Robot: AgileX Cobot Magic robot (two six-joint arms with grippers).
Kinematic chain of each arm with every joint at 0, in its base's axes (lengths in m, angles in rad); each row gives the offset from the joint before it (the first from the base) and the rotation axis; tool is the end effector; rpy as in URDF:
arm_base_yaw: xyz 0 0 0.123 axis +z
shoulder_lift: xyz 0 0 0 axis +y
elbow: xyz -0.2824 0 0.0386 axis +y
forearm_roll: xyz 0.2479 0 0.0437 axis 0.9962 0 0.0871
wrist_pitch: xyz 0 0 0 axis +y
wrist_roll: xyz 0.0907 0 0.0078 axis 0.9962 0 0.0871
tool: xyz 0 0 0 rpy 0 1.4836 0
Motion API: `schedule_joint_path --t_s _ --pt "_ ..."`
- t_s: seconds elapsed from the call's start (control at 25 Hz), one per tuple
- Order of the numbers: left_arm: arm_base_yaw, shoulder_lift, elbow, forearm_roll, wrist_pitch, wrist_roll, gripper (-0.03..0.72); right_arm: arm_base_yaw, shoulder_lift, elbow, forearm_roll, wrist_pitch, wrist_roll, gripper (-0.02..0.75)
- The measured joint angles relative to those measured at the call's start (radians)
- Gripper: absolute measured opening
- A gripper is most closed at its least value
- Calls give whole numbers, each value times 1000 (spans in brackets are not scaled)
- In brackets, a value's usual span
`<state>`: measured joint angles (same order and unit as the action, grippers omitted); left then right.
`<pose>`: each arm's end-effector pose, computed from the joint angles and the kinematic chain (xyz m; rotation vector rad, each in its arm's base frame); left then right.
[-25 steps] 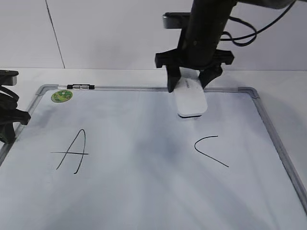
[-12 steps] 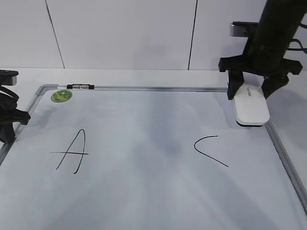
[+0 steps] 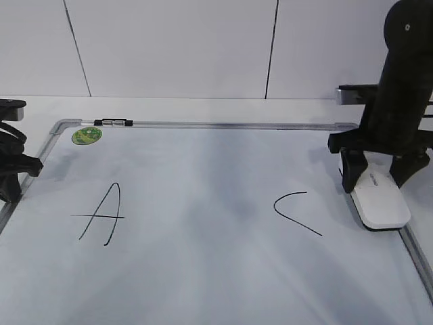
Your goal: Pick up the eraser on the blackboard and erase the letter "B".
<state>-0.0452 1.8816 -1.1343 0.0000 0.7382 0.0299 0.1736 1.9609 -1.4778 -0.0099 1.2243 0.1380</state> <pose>0.3498 -0.0158 0.1539 0.1115 2.9670 -0.0020 0.3728 0.0645 0.2021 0.0606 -3.0935 0.0260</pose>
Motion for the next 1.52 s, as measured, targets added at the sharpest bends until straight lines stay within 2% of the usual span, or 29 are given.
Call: schedule_joint_path --t_s 0.4,0.68,1.52 --pt "0 0 0 0 0 0 13 -24 0 67 72 -61 -70 542" --pt "0 0 0 -6 0 0 13 -56 0 68 72 -73 -71 542" --pt "0 0 0 -6 0 0 13 -56 0 68 42 -104 -72 542"
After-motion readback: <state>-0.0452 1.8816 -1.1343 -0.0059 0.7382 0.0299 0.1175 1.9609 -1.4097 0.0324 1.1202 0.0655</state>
